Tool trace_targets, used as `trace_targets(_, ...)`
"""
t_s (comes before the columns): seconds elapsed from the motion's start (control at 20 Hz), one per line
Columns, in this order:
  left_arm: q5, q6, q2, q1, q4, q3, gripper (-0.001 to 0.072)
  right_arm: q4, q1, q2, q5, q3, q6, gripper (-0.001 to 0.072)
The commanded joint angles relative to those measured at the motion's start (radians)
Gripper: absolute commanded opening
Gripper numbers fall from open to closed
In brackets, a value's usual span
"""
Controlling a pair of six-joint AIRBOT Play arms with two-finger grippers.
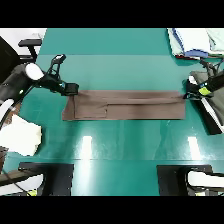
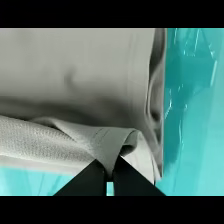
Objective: Fold the shirts.
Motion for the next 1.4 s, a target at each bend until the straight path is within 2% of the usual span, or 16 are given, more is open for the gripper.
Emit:
trace_targets(0.0,0.051,0.013,-0.102,0.001,0.003,0.056,0.0431,0.033,0.004,-0.107,-0.004,0.109,-0.010,0.0303)
trace_targets(0.05,0.060,0.011,-0.103,0.001,0.003,0.056,0.0526,0.071,-0.006,-0.124,-0.005,0.129,-0.042,0.0376)
trace_targets(0.25,0.021,0.011,-0.089,0.001,-0.017,0.060,0.0524,0.183,-0.081,-0.138,0.038,0.145,-0.134,0.0393)
trace_targets(0.3,0.003,0.012,-0.090,0.000,-0.035,0.060,0.0470,0.184,-0.112,-0.138,0.055,0.138,-0.141,0.0395)
trace_targets(0.4,-0.014,0.012,-0.090,0.000,-0.051,0.060,0.0075,0.185,-0.174,-0.134,0.084,0.096,-0.141,0.0610)
trace_targets(0.45,-0.009,0.012,-0.090,0.000,-0.066,0.060,0.0021,0.186,-0.205,-0.134,0.090,0.060,-0.141,0.0610)
trace_targets(0.55,0.013,0.012,-0.090,0.000,-0.121,0.060,0.0022,0.202,-0.246,-0.134,0.061,-0.027,-0.178,0.0610)
trace_targets(0.65,0.032,0.012,-0.091,0.000,-0.201,0.060,0.0022,0.291,-0.272,-0.135,0.021,-0.113,-0.239,0.0608)
trace_targets(0.9,0.101,0.012,-0.091,-0.019,-0.285,0.059,0.0021,0.410,-0.251,-0.192,-0.042,-0.206,-0.261,0.0591)
trace_targets(0.95,0.115,0.012,-0.094,-0.039,-0.285,0.060,0.0020,0.437,-0.236,-0.209,-0.042,-0.205,-0.278,0.0501)
trace_targets(1.0,0.142,0.012,-0.102,-0.067,-0.285,0.060,0.0021,0.454,-0.221,-0.216,-0.047,-0.205,-0.289,0.0364)
trace_targets(1.1,0.197,0.011,-0.134,-0.122,-0.288,0.061,0.0020,0.473,-0.192,-0.215,-0.042,-0.188,-0.313,0.0018)
trace_targets(1.35,0.190,0.000,-0.301,-0.266,-0.291,0.198,0.0020,0.473,-0.135,-0.114,0.046,-0.014,-0.288,0.0017)
